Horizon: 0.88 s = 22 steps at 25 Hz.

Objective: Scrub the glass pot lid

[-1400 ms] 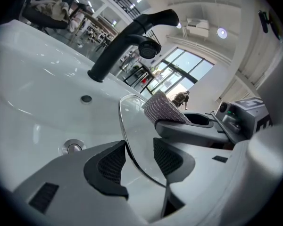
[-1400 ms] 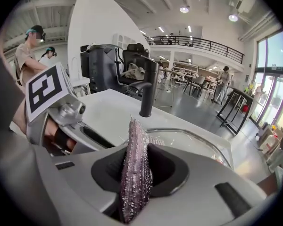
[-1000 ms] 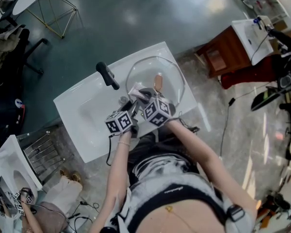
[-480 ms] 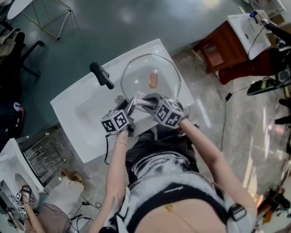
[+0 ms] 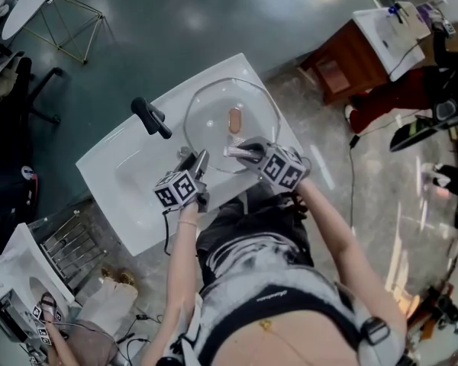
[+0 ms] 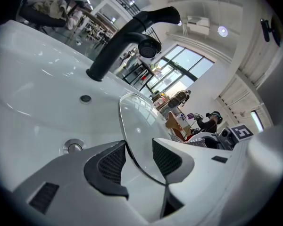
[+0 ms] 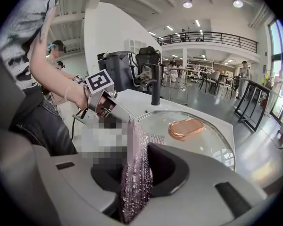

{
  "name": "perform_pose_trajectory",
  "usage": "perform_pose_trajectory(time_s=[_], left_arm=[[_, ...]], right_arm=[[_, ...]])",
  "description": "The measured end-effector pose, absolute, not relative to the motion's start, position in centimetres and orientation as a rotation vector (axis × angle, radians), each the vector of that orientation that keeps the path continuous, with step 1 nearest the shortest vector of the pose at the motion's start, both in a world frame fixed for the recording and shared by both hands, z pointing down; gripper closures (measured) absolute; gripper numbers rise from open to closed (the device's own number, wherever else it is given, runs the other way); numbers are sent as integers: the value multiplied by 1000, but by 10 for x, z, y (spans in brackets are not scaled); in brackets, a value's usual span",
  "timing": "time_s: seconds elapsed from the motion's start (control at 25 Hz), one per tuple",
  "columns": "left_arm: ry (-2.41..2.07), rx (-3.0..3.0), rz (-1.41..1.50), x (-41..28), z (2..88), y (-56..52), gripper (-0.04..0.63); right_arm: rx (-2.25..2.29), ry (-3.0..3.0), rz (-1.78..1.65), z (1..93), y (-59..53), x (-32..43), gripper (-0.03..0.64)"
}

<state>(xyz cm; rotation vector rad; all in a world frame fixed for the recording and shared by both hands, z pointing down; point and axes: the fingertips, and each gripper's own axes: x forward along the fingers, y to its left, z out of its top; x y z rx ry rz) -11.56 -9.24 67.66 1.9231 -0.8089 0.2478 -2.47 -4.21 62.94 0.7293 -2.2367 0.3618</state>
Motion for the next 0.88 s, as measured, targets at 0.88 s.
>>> perform_pose_trajectory(time_s=[0.88], left_arm=[[-817,1914,259,-117,679,-91,419]], right_arm=[[829,-2163,356,635,-48,5,522]])
